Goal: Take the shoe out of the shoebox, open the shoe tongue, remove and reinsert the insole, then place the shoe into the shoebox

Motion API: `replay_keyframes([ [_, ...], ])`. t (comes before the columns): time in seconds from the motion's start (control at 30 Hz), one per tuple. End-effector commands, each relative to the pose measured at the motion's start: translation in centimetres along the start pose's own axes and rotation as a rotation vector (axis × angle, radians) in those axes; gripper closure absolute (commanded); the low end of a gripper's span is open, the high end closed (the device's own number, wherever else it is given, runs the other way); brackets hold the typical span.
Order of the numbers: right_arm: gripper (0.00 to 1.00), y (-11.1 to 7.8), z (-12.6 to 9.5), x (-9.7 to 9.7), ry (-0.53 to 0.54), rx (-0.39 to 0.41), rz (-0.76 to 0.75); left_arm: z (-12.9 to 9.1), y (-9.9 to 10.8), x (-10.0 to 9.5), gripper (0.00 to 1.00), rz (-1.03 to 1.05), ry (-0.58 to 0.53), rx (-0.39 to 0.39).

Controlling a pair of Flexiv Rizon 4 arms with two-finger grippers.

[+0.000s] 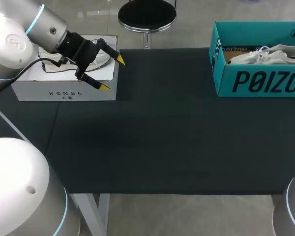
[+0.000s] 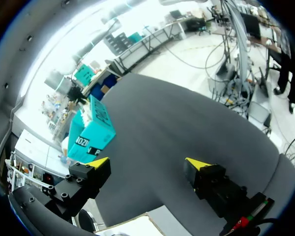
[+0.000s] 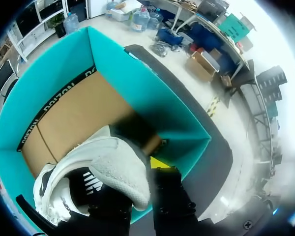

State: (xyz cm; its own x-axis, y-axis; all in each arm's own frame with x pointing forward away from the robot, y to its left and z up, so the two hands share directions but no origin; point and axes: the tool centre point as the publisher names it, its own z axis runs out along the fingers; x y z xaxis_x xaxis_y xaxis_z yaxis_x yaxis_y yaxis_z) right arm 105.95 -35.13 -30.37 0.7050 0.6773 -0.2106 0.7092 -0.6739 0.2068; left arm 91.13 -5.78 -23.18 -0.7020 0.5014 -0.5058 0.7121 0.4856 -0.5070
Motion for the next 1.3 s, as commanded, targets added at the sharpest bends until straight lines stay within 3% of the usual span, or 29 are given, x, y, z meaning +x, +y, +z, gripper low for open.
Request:
replay_keyframes([
  [0.03, 1.00, 0.6, 0.8, 0.6, 0.000, 0.002, -0.002, 0.0, 0.0, -0.1, 0.00, 0.001, 0.003, -0.003],
  [1.03, 1.00, -0.7, 7.1, 3.8, -0.034, -0.007, -0.089, 0.0, 0.0, -0.1, 0.00, 0.001, 0.003, -0.003],
  [1.3, 1.00, -0.5, 7.3, 3.8, -0.034, -0.005, -0.084, 0.0, 0.0, -0.1, 0.00, 0.001, 0.003, -0.003],
])
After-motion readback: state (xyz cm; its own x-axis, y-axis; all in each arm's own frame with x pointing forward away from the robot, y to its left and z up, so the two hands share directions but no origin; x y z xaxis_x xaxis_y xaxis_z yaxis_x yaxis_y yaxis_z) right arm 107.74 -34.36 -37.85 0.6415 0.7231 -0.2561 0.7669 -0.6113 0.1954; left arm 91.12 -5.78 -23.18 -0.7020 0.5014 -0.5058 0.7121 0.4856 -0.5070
